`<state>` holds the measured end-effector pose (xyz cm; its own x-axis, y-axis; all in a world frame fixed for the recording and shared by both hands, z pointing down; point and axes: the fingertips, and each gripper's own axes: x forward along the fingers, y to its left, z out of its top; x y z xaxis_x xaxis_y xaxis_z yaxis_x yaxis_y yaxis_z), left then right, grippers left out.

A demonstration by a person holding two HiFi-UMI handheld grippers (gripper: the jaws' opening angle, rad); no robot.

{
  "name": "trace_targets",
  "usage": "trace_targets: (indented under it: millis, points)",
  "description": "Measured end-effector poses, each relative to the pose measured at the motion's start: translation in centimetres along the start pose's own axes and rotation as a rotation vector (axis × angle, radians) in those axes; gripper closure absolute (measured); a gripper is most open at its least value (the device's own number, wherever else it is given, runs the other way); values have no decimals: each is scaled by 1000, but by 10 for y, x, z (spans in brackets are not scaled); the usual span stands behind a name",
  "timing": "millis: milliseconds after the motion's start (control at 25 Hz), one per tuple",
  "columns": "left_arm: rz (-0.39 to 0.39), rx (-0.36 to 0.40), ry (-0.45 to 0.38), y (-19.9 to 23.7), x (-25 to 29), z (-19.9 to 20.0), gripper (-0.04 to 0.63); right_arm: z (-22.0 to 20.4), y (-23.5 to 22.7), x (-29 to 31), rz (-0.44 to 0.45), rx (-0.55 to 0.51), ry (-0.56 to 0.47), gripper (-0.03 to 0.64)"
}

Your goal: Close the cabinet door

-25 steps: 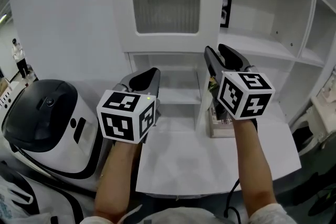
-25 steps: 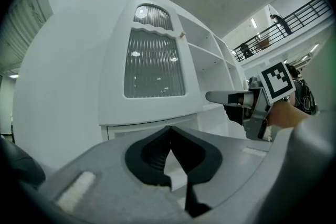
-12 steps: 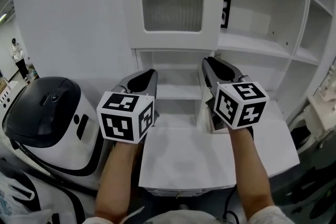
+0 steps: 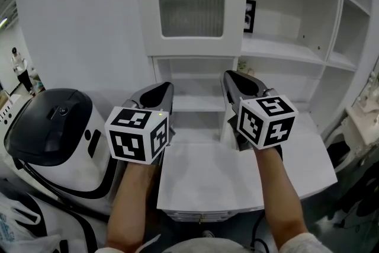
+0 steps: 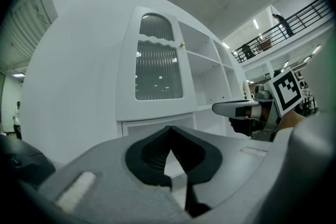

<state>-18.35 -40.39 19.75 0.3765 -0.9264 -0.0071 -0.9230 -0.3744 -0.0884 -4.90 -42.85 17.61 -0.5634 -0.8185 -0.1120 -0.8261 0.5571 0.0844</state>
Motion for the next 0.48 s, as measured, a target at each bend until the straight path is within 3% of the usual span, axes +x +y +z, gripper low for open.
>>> trace_targets:
  millis: [480]
  points:
    - [-8, 9, -9, -9, -6, 4, 595, 6, 1, -12, -4, -10, -12, 614]
